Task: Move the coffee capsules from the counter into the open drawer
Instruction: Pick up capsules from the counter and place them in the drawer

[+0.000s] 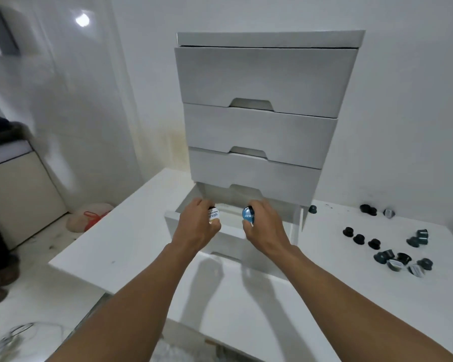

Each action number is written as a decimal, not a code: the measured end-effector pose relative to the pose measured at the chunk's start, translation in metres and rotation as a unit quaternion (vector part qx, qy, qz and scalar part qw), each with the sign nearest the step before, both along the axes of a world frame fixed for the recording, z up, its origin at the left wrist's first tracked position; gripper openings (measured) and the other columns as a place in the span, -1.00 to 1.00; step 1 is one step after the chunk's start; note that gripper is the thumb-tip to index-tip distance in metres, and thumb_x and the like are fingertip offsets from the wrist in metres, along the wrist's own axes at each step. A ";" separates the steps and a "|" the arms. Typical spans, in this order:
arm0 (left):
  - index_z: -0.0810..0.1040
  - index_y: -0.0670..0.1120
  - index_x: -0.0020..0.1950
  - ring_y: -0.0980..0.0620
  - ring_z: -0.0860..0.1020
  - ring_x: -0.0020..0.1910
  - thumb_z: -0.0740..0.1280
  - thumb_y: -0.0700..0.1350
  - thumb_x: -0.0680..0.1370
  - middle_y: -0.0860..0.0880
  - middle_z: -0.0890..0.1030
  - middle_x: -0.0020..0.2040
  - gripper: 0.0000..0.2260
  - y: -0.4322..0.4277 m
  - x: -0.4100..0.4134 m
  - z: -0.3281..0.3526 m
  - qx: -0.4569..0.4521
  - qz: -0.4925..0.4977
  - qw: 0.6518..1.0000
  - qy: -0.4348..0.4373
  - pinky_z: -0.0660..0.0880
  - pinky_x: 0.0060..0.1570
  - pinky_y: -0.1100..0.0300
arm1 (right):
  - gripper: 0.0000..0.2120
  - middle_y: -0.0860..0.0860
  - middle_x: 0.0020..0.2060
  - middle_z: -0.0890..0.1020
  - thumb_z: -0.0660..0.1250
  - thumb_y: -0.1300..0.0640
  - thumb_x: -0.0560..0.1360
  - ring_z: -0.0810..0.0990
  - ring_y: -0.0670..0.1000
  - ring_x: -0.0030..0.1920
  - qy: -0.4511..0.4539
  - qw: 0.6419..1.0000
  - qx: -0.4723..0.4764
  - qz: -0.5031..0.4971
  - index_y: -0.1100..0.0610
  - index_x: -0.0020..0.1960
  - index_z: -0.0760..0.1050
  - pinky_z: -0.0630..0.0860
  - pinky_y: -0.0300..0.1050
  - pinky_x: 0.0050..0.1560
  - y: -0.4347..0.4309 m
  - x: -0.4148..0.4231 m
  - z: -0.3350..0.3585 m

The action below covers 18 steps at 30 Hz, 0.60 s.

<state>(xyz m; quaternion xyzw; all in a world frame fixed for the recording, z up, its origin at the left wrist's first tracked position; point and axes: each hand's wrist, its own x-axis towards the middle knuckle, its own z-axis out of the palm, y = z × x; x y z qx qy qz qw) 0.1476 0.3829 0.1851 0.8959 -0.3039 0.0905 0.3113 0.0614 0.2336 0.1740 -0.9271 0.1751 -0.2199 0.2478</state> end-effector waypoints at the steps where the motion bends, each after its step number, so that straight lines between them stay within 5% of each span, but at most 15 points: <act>1: 0.53 -0.10 0.13 -0.02 0.51 0.02 0.38 -0.13 0.41 -0.03 0.53 0.05 -0.70 0.006 0.010 -0.001 0.005 -0.003 1.000 0.003 0.33 -0.07 0.27 | -0.80 0.05 0.01 0.50 0.33 0.18 0.44 0.48 0.08 -0.06 0.002 1.000 -0.001 -0.005 0.14 0.04 0.42 0.41 -0.11 -0.06 0.007 0.008 -0.002; 13: 0.53 -0.09 0.13 -0.03 0.53 -0.02 0.39 -0.10 0.43 -0.04 0.55 0.05 -0.72 -0.007 0.129 -0.031 0.031 -0.061 0.997 0.025 0.48 -0.01 0.12 | -0.82 0.07 0.03 0.50 0.33 0.21 0.46 0.46 0.06 -0.06 0.029 0.999 -0.008 -0.037 0.17 0.06 0.44 0.31 -0.22 -0.10 0.004 0.119 -0.022; 18: 0.55 -0.09 0.08 -0.05 0.53 -0.03 0.39 -0.11 0.43 -0.05 0.57 0.01 -0.76 -0.036 0.177 -0.043 0.068 -0.106 0.991 0.038 0.38 -0.11 0.22 | -0.79 0.07 0.04 0.51 0.35 0.24 0.44 0.48 0.07 -0.01 0.047 0.997 0.015 -0.057 0.14 0.07 0.46 0.27 -0.24 -0.09 -0.024 0.161 -0.038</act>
